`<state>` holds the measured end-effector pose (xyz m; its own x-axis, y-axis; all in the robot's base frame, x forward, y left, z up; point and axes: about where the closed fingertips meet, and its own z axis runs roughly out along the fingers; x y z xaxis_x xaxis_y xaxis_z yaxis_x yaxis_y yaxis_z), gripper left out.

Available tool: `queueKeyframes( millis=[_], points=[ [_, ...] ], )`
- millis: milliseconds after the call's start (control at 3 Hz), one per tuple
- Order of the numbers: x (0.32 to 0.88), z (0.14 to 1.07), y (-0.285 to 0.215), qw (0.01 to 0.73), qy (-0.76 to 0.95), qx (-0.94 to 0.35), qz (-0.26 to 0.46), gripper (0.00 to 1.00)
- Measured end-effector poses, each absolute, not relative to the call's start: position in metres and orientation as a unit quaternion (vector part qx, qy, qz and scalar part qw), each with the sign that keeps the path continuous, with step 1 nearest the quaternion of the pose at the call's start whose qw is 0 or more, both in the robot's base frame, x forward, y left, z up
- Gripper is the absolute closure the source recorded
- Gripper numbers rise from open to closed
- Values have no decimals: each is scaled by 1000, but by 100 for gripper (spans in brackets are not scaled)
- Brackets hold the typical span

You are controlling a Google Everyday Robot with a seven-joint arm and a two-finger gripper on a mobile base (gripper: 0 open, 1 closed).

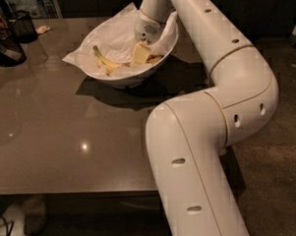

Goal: Pick banana from white bowl

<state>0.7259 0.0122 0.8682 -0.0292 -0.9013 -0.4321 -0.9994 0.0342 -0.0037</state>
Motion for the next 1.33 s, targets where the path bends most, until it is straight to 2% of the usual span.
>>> queueKeyframes(
  millis=[333, 667, 1333],
  points=[
    [728, 855, 11, 151, 707, -673, 159, 35],
    [729, 850, 6, 143, 713, -668, 156, 53],
    [740, 851, 11, 164, 713, -665, 149, 99]
  ],
)
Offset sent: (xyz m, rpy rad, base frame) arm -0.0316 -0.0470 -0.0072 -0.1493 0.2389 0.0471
